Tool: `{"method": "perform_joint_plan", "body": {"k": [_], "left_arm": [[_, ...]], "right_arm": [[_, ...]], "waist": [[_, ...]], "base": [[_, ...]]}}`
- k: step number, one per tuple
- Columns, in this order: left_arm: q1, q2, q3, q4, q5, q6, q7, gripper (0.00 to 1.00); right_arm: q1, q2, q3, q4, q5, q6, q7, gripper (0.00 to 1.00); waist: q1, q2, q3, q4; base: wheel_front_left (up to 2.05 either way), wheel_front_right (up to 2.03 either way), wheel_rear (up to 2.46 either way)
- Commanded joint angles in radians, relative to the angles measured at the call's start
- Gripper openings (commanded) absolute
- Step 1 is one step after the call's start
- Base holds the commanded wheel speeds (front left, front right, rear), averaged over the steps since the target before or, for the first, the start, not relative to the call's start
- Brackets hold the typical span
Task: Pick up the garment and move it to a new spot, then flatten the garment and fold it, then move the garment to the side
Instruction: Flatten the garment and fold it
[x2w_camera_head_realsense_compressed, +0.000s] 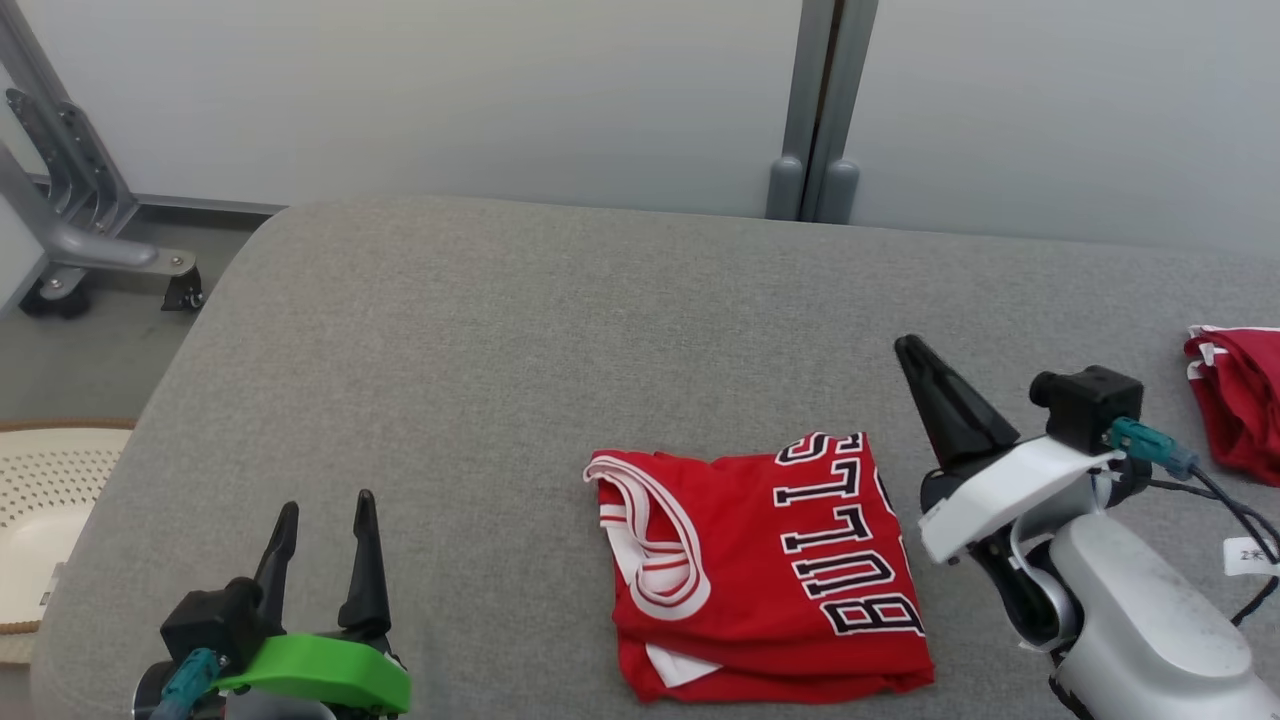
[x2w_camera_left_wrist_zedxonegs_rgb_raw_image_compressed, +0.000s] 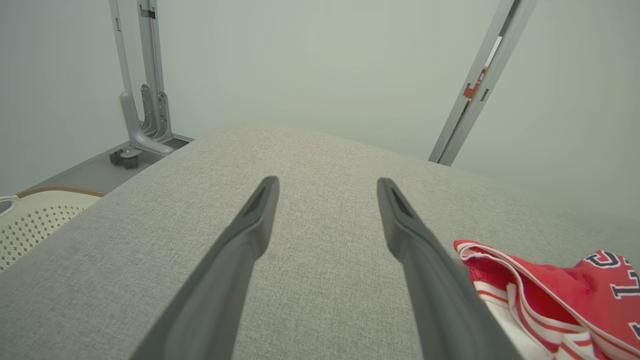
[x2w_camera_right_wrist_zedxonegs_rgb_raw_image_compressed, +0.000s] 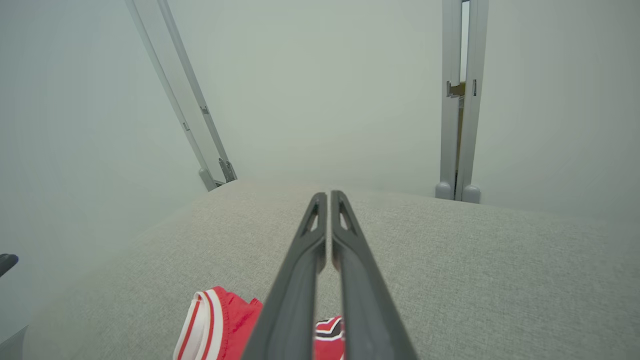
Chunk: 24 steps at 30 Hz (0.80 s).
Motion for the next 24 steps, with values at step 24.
{"method": "perform_joint_plan", "body": {"k": [24], "left_arm": [[0.099,0.004,0.087,-0.172,0.064,-0.02,-0.001,1.0]], "right_arm": [[0.324,0.07,-0.267,-0.176,-0.217,0.0,-0.003,1.0]], "waist": [[0.0,0.0,-0.024,-0.15]], "base": [[0.0,0.0,0.0]]}}
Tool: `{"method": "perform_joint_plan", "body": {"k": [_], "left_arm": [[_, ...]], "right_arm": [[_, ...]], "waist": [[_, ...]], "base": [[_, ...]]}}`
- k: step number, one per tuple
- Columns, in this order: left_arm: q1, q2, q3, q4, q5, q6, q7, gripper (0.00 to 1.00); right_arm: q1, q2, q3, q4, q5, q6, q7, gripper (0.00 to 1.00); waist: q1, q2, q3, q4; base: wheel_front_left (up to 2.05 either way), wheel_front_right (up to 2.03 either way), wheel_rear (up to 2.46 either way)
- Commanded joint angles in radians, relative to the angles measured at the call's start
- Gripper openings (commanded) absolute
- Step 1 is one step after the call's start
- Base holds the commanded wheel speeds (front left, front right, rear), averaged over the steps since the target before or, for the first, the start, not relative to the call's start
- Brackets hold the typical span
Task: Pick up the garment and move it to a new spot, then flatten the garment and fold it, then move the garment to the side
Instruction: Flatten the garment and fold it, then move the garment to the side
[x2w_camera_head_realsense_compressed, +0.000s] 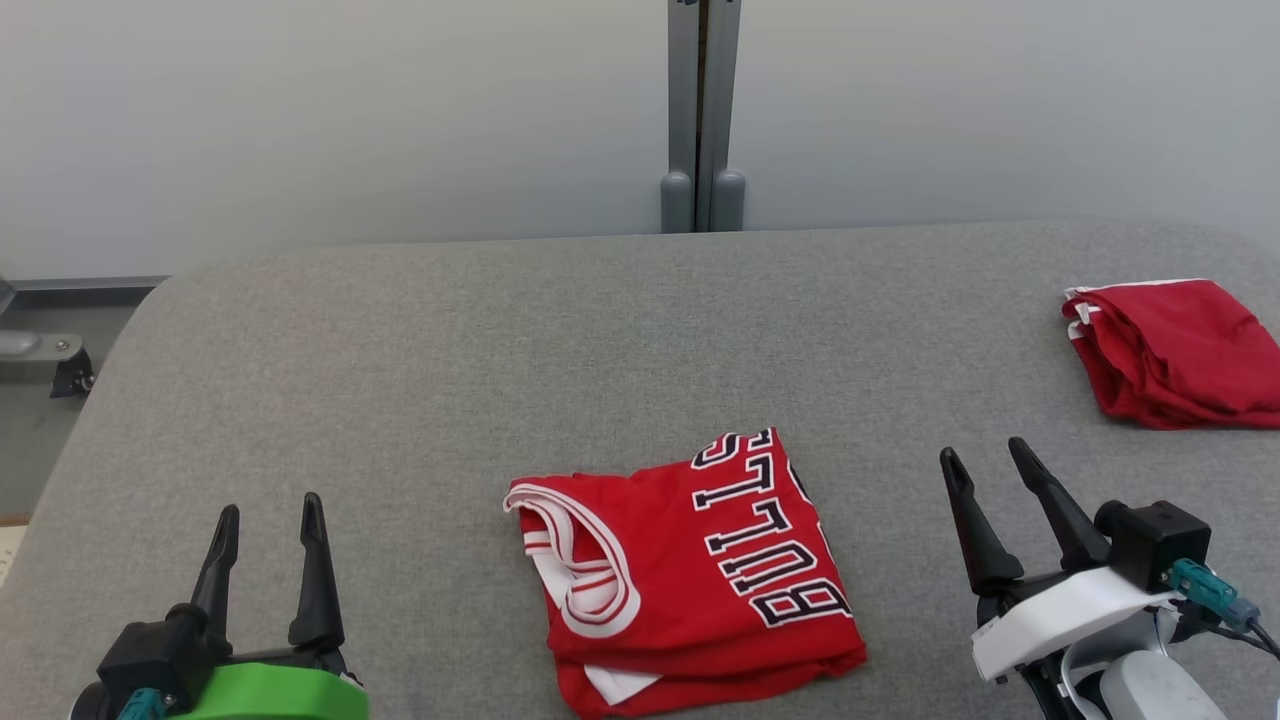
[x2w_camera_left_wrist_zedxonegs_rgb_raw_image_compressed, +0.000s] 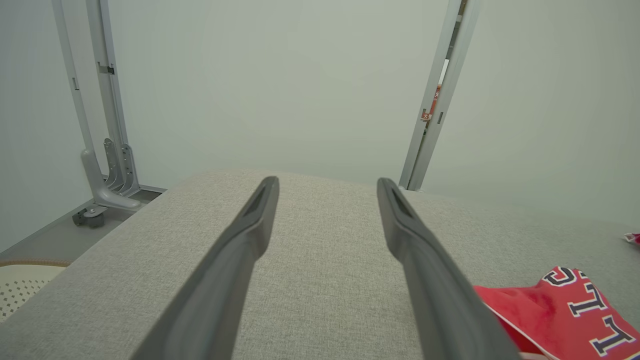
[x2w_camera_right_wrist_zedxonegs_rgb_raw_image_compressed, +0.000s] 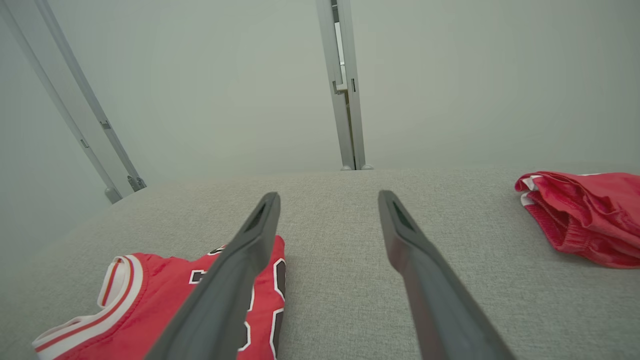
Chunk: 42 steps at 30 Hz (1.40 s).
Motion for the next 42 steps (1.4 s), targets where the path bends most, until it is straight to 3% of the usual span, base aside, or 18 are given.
{"method": "perform_joint_plan", "body": {"k": [1,7,13,19,31,38,39,40,42], "left_arm": [[0.017,0.001,0.003,-0.004,0.003,-0.004,0.0,1.0],[0.002,-0.001,-0.009,-0.009,0.002,-0.005,0.0,1.0],[-0.018,-0.003,-0.017,-0.015,-0.001,-0.006,0.0,1.0],[-0.031,-0.004,-0.037,-0.006,-0.008,-0.006,0.0,1.0],[-0.043,-0.004,-0.055,0.014,-0.004,-0.007,0.0,1.0],[-0.047,-0.004,-0.058,0.021,-0.005,-0.007,0.0,1.0],[-0.046,-0.004,-0.057,0.021,-0.005,-0.007,0.0,1.0],[-0.045,-0.004,-0.057,0.021,-0.005,-0.007,0.0,1.0],[-0.041,-0.004,-0.056,0.02,-0.005,-0.007,0.0,1.0]], "right_arm": [[0.008,0.001,-0.002,0.0,-0.001,0.0,-0.002,1.0],[0.005,0.004,0.004,0.005,0.001,0.0,-0.002,1.0],[-0.054,-0.013,0.088,0.073,0.057,0.0,0.012,1.0],[-0.202,-0.009,0.192,0.256,0.118,0.0,0.132,1.0],[-0.367,0.056,0.194,0.646,0.194,0.0,0.399,1.0],[-0.404,0.072,0.168,0.777,0.198,-0.001,0.43,1.0],[-0.412,0.069,0.159,0.79,0.198,-0.001,0.42,0.85],[-0.42,0.062,0.152,0.799,0.193,-0.001,0.407,0.82],[-0.436,0.054,0.141,0.818,0.182,-0.001,0.38,0.92]], "waist": [[0.0,0.0,0.002,-0.003],[0.0,0.0,0.006,0.01],[0.0,0.0,0.022,0.056],[0.0,0.0,0.035,0.128],[0.0,0.0,0.042,0.228],[0.0,0.0,0.045,0.241],[0.0,0.0,0.044,0.24],[0.0,0.0,0.043,0.239],[0.0,0.0,0.041,0.234]], "base": [[0.0,0.0,0.0],[0.0,0.0,0.0],[0.0,0.0,0.0],[0.0,0.0,0.0],[0.0,0.0,0.0],[0.0,0.0,0.0],[0.0,0.0,0.0],[0.0,0.0,0.0],[0.0,0.0,0.0]]}}
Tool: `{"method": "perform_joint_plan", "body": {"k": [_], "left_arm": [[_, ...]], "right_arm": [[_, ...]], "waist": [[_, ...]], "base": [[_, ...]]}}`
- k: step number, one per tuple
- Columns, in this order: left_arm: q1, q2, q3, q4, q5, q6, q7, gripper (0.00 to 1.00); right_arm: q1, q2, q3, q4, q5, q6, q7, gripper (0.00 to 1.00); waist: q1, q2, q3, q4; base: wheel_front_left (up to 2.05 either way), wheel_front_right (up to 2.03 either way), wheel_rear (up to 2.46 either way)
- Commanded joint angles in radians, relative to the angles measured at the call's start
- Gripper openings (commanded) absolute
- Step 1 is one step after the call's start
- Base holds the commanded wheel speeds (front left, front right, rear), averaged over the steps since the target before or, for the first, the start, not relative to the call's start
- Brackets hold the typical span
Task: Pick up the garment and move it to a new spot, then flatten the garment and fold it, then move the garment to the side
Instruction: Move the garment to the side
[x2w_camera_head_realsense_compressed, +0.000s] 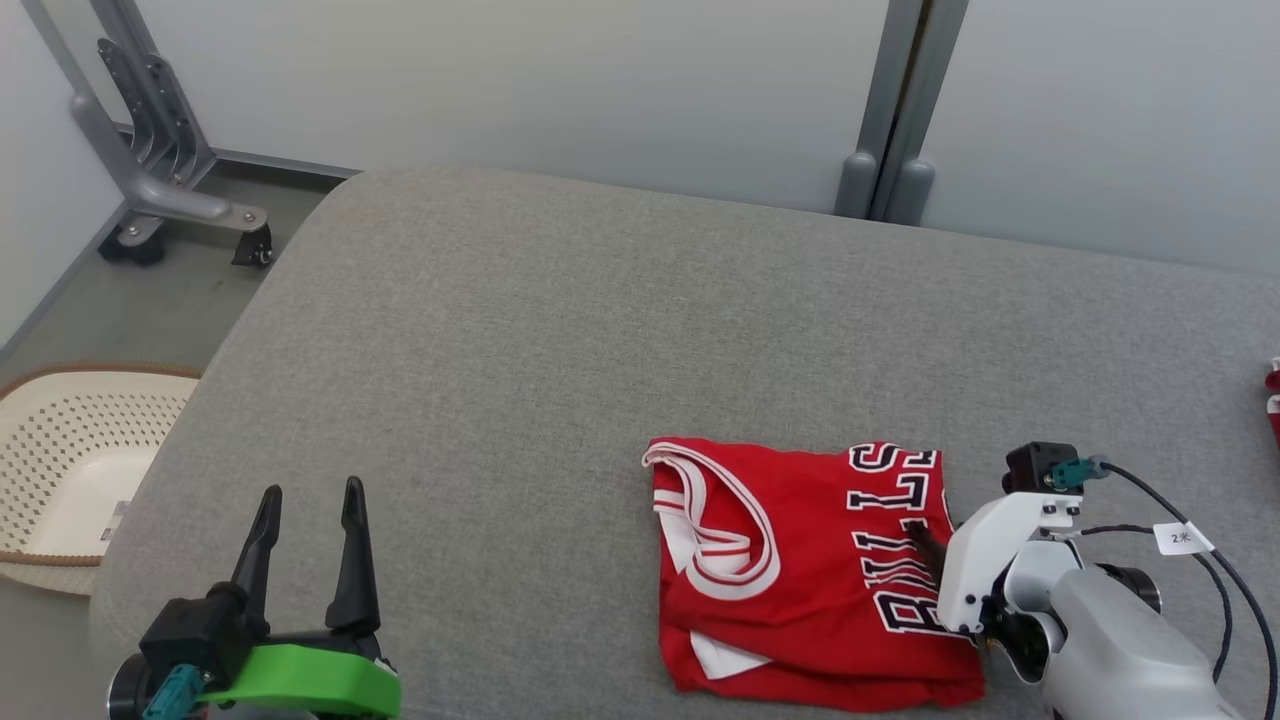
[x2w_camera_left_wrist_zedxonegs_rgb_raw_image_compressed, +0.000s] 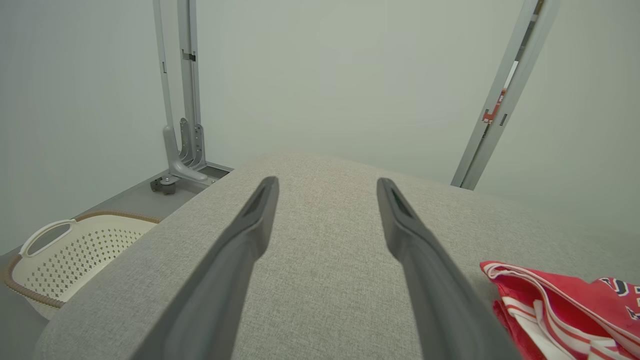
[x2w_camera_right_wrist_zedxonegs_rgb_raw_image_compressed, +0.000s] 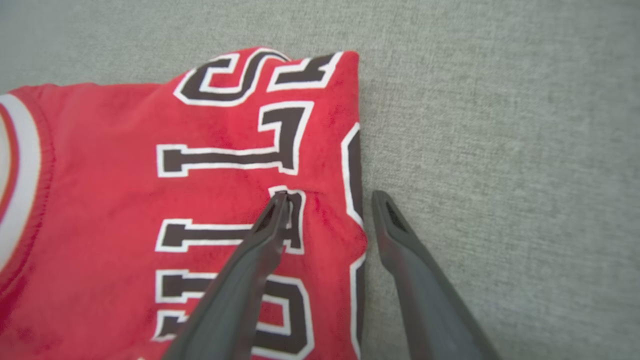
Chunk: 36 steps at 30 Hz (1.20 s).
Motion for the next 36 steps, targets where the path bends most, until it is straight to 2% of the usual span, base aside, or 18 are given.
{"method": "perform_joint_plan", "body": {"k": [1,6,8,9,10,11,12,15,22,26,36], "left_arm": [[-0.008,0.001,0.003,0.0,-0.001,-0.003,0.0,1.0],[-0.009,0.001,-0.004,0.006,-0.006,-0.003,0.0,1.0],[-0.013,0.001,-0.004,0.008,-0.007,-0.003,0.0,1.0],[-0.015,0.001,-0.005,0.008,-0.007,-0.003,0.0,1.0],[-0.017,0.001,-0.005,0.01,-0.007,-0.003,0.0,1.0],[-0.019,0.001,-0.006,0.011,-0.007,-0.003,0.0,1.0],[-0.02,0.001,-0.007,0.012,-0.007,-0.003,0.0,1.0],[-0.024,0.002,-0.008,0.014,-0.007,-0.003,0.0,1.0],[-0.017,0.002,0.0,0.013,-0.006,-0.003,0.0,1.0],[-0.014,0.002,0.003,0.004,-0.005,-0.003,0.0,1.0],[-0.022,0.001,-0.043,-0.003,-0.029,-0.003,0.0,1.0]], "right_arm": [[-0.005,-0.01,-0.005,0.02,-0.007,-0.003,-0.006,1.0],[0.002,0.012,0.018,0.038,0.014,-0.002,0.036,1.0],[0.014,0.02,0.028,0.029,0.038,-0.002,0.053,0.69],[0.02,0.023,0.035,0.026,0.044,-0.002,0.059,0.44],[0.025,0.025,0.042,0.023,0.052,-0.002,0.067,0.36],[0.03,0.029,0.049,0.016,0.064,-0.002,0.071,0.13],[0.032,0.029,0.054,0.012,0.074,-0.002,0.075,0.0],[0.042,0.022,0.073,-0.009,0.103,-0.002,0.071,0.0],[-0.028,-0.024,0.094,-0.092,0.129,-0.002,-0.057,0.0],[-0.081,-0.047,0.122,-0.154,0.143,-0.002,-0.095,0.0],[-0.24,-0.123,0.217,-0.29,0.226,-0.002,0.043,0.0]], "waist": [[0.0,0.0,-0.002,-0.006],[0.0,0.0,-0.001,-0.019],[0.0,0.0,0.0,-0.023],[0.0,0.0,0.0,-0.024],[0.0,0.0,0.0,-0.025],[0.0,0.0,0.0,-0.025],[0.0,0.0,0.0,-0.025],[0.0,0.0,-0.001,-0.024],[0.0,0.0,-0.007,-0.028],[0.0,0.0,-0.012,-0.049],[0.0,0.0,-0.014,-0.161]], "base": [[0.0,0.0,0.0],[0.0,0.0,0.0],[0.0,0.0,0.0],[0.0,0.0,0.0],[0.0,0.0,0.0],[0.0,0.0,0.0],[0.0,0.0,0.0],[0.0,0.0,0.0],[0.0,0.0,0.0],[0.0,0.0,0.0],[0.0,0.0,0.0]]}}
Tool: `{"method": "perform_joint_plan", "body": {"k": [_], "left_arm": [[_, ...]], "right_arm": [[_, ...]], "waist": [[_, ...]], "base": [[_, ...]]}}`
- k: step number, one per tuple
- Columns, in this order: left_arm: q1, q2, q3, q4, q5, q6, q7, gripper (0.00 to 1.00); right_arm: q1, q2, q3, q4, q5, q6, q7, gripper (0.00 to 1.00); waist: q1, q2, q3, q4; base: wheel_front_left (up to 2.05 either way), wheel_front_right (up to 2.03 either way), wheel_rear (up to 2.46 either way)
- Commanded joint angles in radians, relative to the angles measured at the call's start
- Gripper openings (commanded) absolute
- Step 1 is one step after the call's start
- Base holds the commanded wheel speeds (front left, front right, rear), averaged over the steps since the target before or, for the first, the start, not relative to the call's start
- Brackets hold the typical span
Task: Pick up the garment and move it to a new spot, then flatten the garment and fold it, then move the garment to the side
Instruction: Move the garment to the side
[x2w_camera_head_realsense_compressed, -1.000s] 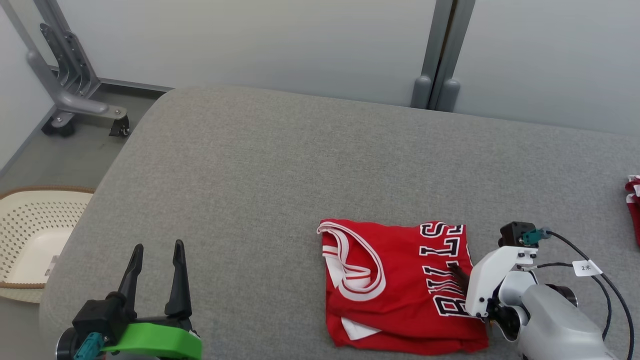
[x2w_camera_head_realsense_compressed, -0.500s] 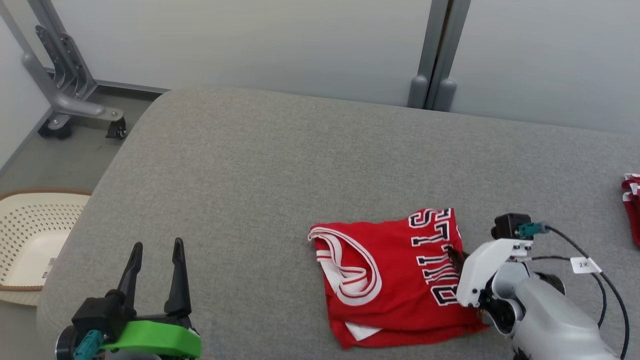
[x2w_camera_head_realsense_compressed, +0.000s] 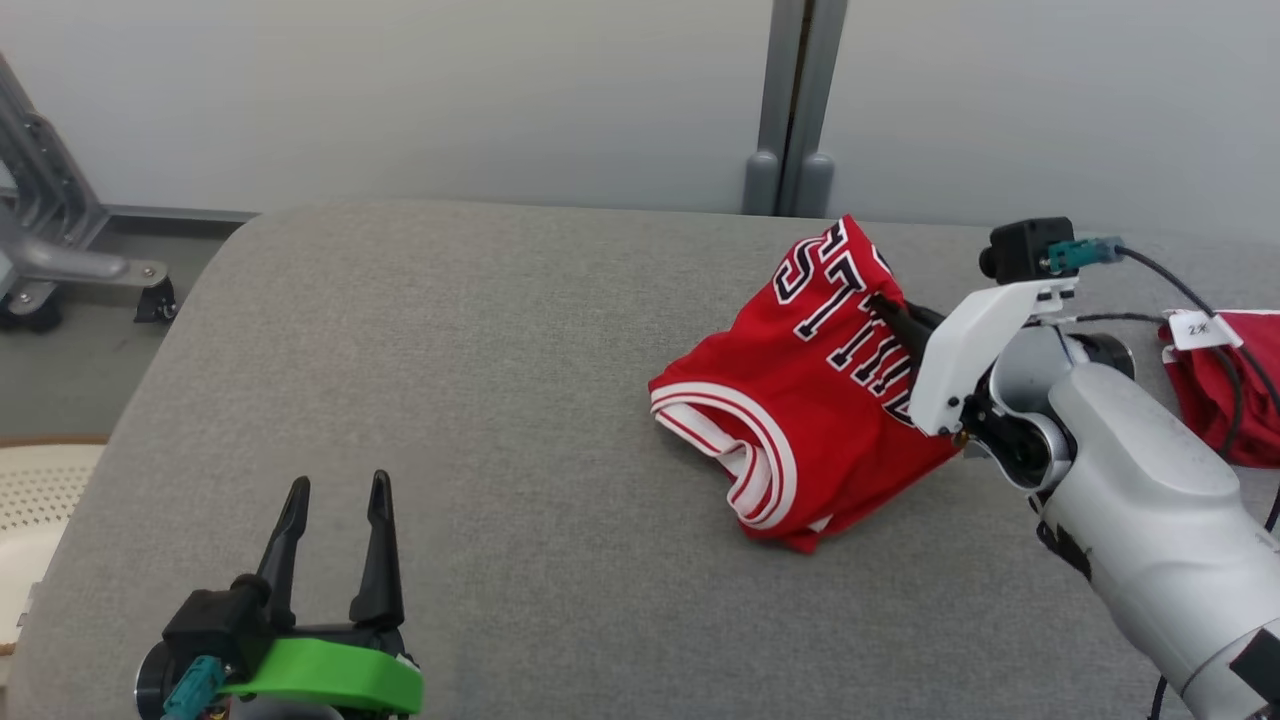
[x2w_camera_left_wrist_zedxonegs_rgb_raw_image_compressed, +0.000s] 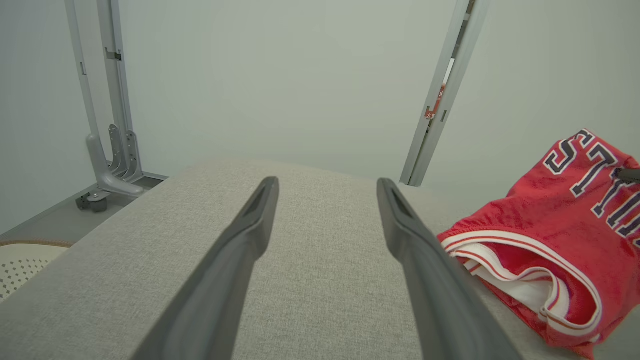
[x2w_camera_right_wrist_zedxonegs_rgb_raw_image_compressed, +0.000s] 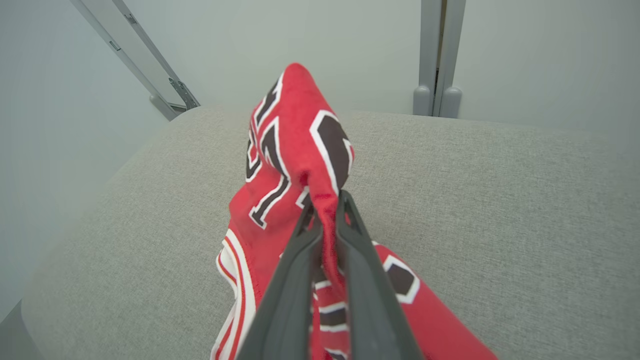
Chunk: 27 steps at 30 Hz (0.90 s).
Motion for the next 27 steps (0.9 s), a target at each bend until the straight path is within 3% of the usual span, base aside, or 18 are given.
{"method": "perform_joint_plan", "body": {"k": [1,9,16,27], "left_arm": [[-0.014,0.001,-0.005,-0.002,-0.008,-0.003,0.001,1.0],[-0.045,0.001,-0.042,-0.014,-0.018,-0.003,0.001,1.0],[-0.133,0.002,-0.094,-0.053,0.001,-0.003,0.001,1.0],[-0.277,0.019,-0.186,-0.067,0.026,-0.003,0.001,1.0]], "right_arm": [[-0.022,-0.01,0.006,-0.01,0.01,-0.001,0.013,0.0],[-0.112,-0.077,0.013,-0.006,0.043,-0.001,0.078,0.0],[-0.158,-0.171,0.02,0.002,0.056,-0.001,0.021,0.0],[-0.286,-0.267,-0.011,0.028,0.08,-0.001,-0.079,0.0]], "waist": [[0.0,-0.0001,0.002,-0.049],[0.0,-0.0001,0.057,-0.161],[0.0,-0.0001,0.21,-0.227],[0.0,-0.0001,0.417,-0.312]], "base": [[0.0,0.0,0.0],[0.0,0.0,0.0],[0.0,0.0,0.0],[0.0,0.0,0.0]]}}
